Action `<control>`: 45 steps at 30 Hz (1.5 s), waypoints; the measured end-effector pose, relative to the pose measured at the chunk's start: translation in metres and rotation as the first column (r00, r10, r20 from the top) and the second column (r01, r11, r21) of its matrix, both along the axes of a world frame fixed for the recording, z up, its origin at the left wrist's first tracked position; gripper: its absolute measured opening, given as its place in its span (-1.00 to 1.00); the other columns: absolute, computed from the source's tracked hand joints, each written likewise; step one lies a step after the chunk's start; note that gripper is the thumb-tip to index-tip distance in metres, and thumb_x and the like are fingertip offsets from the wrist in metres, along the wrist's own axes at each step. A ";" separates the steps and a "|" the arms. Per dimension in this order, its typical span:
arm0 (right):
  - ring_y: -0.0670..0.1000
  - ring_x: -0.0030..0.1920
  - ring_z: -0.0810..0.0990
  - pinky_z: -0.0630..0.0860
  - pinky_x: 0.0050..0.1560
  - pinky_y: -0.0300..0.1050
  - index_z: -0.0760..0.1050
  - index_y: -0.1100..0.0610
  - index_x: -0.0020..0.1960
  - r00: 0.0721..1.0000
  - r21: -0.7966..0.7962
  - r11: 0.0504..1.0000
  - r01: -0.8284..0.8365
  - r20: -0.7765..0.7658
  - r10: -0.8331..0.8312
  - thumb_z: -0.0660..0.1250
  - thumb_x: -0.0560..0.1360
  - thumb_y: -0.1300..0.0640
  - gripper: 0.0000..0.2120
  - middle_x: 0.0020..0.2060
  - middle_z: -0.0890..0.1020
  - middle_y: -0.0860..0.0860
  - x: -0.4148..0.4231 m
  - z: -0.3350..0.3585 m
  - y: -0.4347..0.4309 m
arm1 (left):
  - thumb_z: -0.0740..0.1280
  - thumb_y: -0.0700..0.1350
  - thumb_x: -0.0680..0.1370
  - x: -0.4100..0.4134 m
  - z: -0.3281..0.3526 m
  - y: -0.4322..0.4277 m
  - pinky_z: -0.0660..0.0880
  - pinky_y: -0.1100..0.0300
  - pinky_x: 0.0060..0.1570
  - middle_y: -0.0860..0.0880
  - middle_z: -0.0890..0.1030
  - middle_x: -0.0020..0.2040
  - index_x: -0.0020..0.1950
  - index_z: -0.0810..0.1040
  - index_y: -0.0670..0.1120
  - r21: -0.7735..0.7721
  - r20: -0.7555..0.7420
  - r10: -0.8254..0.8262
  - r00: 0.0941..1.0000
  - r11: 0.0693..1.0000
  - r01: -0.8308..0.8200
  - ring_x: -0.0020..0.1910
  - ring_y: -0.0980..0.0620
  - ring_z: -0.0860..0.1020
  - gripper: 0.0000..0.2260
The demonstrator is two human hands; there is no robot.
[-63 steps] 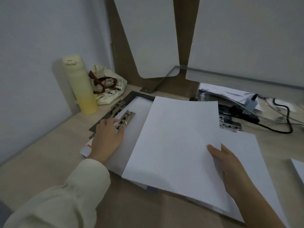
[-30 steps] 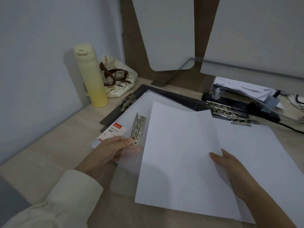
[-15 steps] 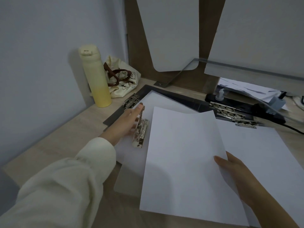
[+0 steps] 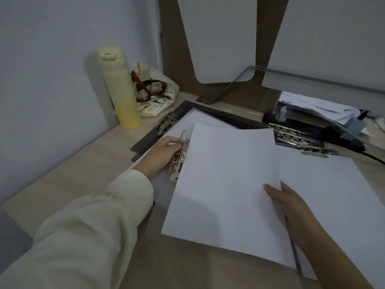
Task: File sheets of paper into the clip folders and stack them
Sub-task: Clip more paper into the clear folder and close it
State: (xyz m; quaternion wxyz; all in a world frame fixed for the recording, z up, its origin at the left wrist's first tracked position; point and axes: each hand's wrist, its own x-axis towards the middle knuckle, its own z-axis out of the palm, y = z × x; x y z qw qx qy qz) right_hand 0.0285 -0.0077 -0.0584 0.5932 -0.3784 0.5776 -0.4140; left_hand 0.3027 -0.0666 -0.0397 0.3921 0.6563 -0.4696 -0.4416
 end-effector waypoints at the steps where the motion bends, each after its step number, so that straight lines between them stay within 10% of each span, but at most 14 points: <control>1: 0.15 0.09 0.59 0.50 0.12 0.05 0.48 0.17 0.23 1.000 0.000 1.000 0.003 -0.006 -0.003 0.22 0.54 0.20 -0.72 0.10 0.63 0.14 0.002 -0.001 -0.002 | 0.22 -0.13 0.58 0.000 0.000 0.001 0.42 0.24 -0.22 -0.02 0.57 -0.14 0.02 0.51 -0.01 0.003 -0.011 0.005 1.000 1.000 -0.005 -0.26 0.09 0.52 -0.91; 13: 0.12 0.08 0.58 0.49 0.05 -0.09 0.45 0.20 0.27 1.000 0.024 1.000 -0.015 -0.018 0.015 0.20 0.56 0.21 -0.70 0.11 0.61 0.14 0.011 0.001 -0.007 | 0.24 -0.12 0.57 0.001 0.005 0.005 0.39 0.31 -0.42 -0.01 0.53 -0.25 0.09 0.49 -0.01 0.011 -0.085 -0.011 0.996 1.000 0.012 -0.35 0.08 0.48 -0.87; 19: 0.12 0.06 0.59 0.51 -0.04 -0.10 0.45 0.20 0.27 1.000 0.034 0.999 -0.003 -0.019 0.004 0.21 0.56 0.20 -0.71 0.10 0.61 0.15 0.011 0.000 -0.005 | 0.17 0.08 0.58 0.005 0.014 0.017 0.49 0.33 -0.43 0.02 0.54 -0.19 -0.05 0.50 -0.03 0.079 -0.406 -0.039 0.913 0.994 0.078 -0.35 0.15 0.54 -0.78; 28: 0.06 -0.05 0.60 0.50 -0.14 -0.12 0.47 0.16 0.22 1.000 0.022 1.000 0.000 -0.015 0.000 0.20 0.56 0.21 -0.75 -0.02 0.63 0.07 0.013 0.000 -0.003 | 0.26 0.02 0.51 0.017 0.010 0.036 0.44 0.14 -0.02 -0.04 0.53 0.01 0.26 0.44 0.00 0.062 -0.553 -0.094 0.828 0.986 0.154 0.00 0.03 0.50 -0.66; 32: 0.02 -0.09 0.59 0.47 -0.19 -0.15 0.47 0.13 0.16 1.000 0.018 1.000 0.006 -0.016 -0.006 0.19 0.56 0.22 -0.80 -0.08 0.62 0.02 0.012 0.001 -0.002 | 0.28 0.02 0.44 0.014 0.015 0.042 0.56 0.27 -0.25 -0.02 0.58 0.01 0.16 0.46 0.00 0.057 -0.576 -0.111 0.810 0.983 0.175 -0.10 0.10 0.57 -0.69; 45: -0.04 -0.13 0.59 0.45 -0.22 -0.20 0.50 0.06 0.05 1.000 -0.019 1.000 -0.002 -0.022 0.001 0.19 0.56 0.23 -0.84 -0.12 0.63 -0.02 0.012 -0.001 -0.003 | 0.16 0.25 0.49 0.015 0.020 0.058 0.51 0.10 -0.20 -0.14 0.68 -0.04 -0.03 0.50 -0.06 0.378 -0.145 -0.104 0.984 0.913 0.152 -0.05 -0.06 0.63 -0.60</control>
